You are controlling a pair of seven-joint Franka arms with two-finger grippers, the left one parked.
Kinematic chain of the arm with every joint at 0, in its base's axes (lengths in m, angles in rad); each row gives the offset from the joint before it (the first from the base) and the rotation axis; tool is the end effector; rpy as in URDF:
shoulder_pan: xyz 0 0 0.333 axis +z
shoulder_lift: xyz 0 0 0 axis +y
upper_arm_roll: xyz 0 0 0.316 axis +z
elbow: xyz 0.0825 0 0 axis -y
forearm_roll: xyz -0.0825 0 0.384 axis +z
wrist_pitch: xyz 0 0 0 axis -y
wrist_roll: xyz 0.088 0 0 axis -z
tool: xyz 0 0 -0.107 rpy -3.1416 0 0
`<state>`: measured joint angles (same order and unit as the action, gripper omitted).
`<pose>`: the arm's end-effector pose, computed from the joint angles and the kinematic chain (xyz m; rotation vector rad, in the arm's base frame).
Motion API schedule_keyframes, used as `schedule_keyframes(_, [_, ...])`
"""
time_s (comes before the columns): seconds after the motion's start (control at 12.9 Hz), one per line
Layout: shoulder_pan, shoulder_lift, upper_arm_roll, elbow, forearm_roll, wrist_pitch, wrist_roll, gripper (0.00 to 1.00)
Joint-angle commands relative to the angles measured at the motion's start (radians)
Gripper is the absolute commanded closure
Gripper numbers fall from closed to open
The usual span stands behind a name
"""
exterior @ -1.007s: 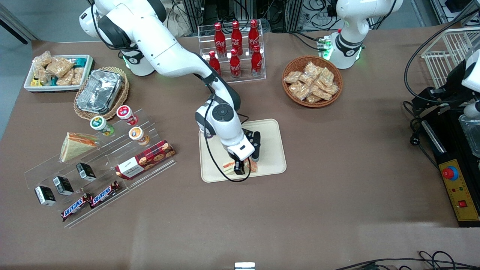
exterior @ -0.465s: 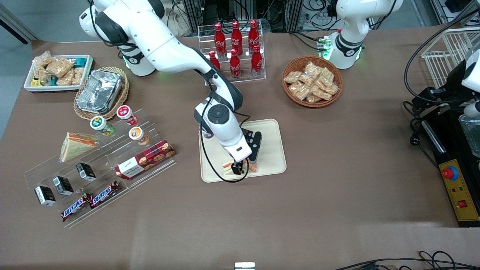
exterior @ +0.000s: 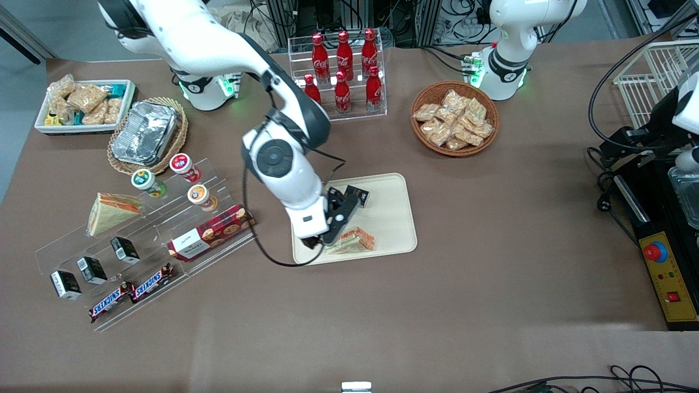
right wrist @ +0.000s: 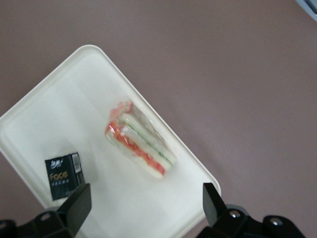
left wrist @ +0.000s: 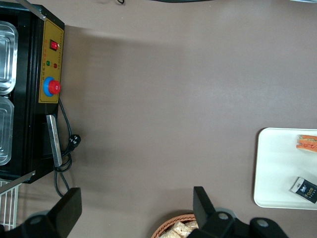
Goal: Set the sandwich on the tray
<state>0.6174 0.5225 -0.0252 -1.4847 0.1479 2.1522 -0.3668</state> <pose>0.5880 0.4065 0.3854 -2.7096 -1.2938 -0.1973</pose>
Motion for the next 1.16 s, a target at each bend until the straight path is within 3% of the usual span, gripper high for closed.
schedule_keyframes(0.0, [-0.06,-0.132,-0.002,-0.032,0.015,-0.151,0.098,0.0])
schedule_keyframes(0.39, [-0.131,-0.295,-0.044,-0.032,-0.091,-0.4,0.287,0.0])
schedule_keyframes(1.08, [-0.462,-0.427,-0.048,-0.034,-0.094,-0.629,0.309,0.0])
